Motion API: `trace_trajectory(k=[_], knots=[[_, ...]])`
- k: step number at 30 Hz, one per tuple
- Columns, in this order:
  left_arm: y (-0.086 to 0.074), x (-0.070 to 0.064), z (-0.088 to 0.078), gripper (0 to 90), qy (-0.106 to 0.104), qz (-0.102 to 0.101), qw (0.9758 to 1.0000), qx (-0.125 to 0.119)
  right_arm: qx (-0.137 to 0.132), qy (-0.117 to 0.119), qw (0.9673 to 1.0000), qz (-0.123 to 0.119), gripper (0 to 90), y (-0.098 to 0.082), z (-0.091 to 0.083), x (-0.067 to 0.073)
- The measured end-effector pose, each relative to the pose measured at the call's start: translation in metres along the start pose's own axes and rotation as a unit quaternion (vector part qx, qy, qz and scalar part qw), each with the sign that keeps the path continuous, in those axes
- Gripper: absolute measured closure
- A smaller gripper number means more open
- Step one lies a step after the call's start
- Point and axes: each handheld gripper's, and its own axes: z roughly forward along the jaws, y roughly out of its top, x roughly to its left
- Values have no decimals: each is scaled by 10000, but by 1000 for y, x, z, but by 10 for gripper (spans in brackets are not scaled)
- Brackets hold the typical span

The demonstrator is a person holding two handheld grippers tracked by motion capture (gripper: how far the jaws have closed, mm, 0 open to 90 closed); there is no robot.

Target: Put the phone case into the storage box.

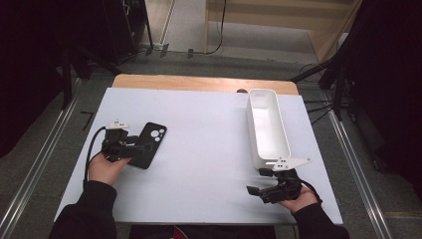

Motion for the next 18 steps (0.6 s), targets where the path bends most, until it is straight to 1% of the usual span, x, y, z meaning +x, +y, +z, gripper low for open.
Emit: trace_trajectory(k=[2,3,5,6,8,10,11,18], knots=[[3,2,2,277,6,-45,10000,-19,0,0,10000,2,131,0,0,0],[5,3,3,277,37,-7,10000,-5,1,0,10000,3,131,0,0,0],[7,5,4,277,84,6,10000,-10,1,-1,10000,2,131,0,0,0],[9,5,6,276,94,-24,10000,-11,2,0,10000,2,131,0,0,0],[11,7,8,276,151,32,9999,10,2,-2,10000,4,131,0,0,0],[13,7,11,276,219,-2,9998,-25,0,-7,10000,-3,131,0,0,0],[14,8,13,276,229,-3,9997,7,1,-6,10000,-1,131,0,0,0],[17,8,18,274,375,18,9993,14,5,3,10000,1,131,0,0,0]])
